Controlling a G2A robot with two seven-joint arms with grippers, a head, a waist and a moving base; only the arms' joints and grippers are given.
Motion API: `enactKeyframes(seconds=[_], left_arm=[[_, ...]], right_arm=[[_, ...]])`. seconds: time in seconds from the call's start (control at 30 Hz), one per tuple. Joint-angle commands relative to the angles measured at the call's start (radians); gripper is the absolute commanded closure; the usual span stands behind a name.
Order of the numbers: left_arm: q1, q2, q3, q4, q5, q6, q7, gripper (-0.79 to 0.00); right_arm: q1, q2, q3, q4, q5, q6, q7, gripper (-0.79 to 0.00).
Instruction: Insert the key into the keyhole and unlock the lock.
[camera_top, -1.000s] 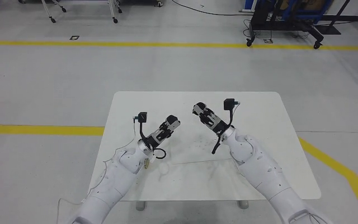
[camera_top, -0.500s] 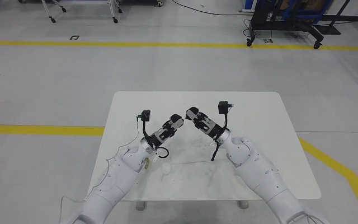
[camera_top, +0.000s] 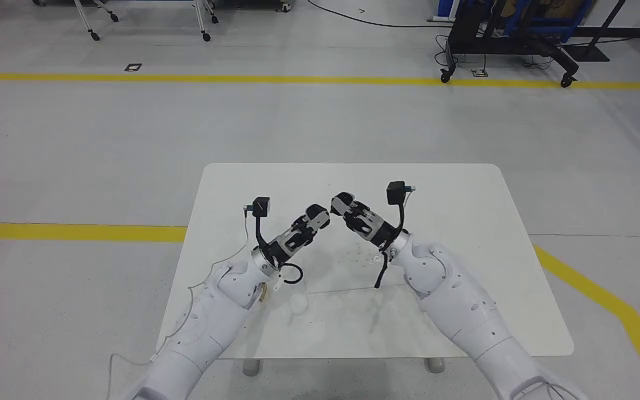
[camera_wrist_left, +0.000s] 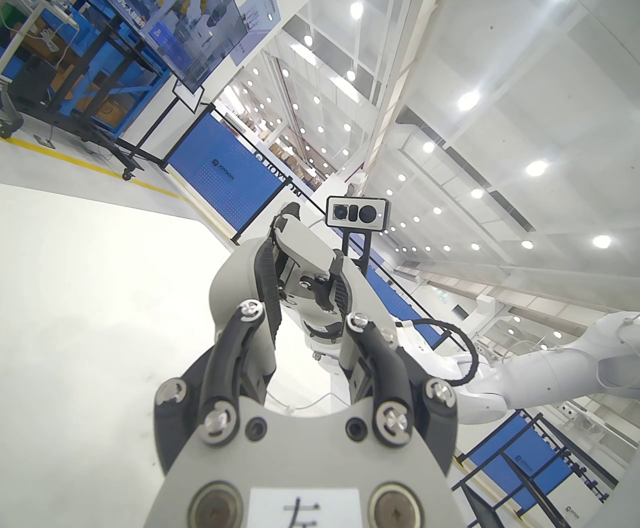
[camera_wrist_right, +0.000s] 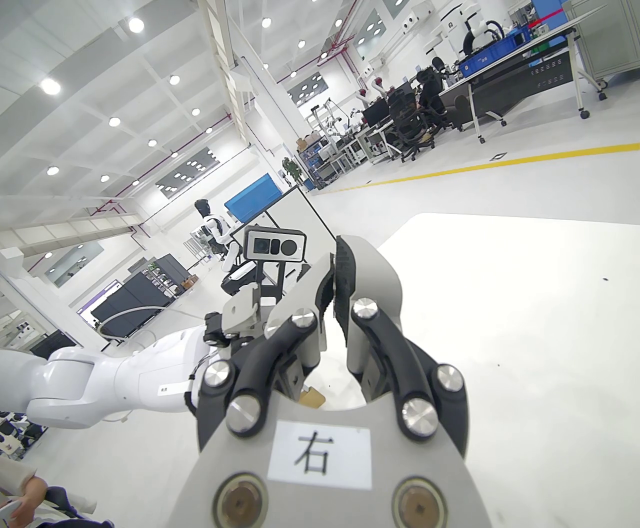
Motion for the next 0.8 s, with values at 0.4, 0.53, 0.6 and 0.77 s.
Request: enactKeyframes(seconds=[0.4,0.53,0.6,0.77], left_arm=[[0.000,-0.003,-0.012,0.011,-0.006,0.000,-0.018,-0.126],[-0.001,-0.004,-0.014,0.019,0.002,0.005,-0.018,-0.148],[-0.001,-0.006,-0.012,0.022,0.002,0.008,-0.021,-0.154],[-0.004,-0.010,-0.008,0.029,-0.009,0.010,-0.029,-0.166]], right_arm=[[-0.002,-0.007,0.010,0.003,0.003,-0.007,0.003,0.000],[-0.005,-0.008,0.015,0.001,0.008,-0.011,0.008,0.000],[-0.007,-0.009,0.017,-0.001,0.013,-0.014,0.010,0.000],[-0.007,-0.010,0.020,-0.003,0.017,-0.021,0.021,0.000]])
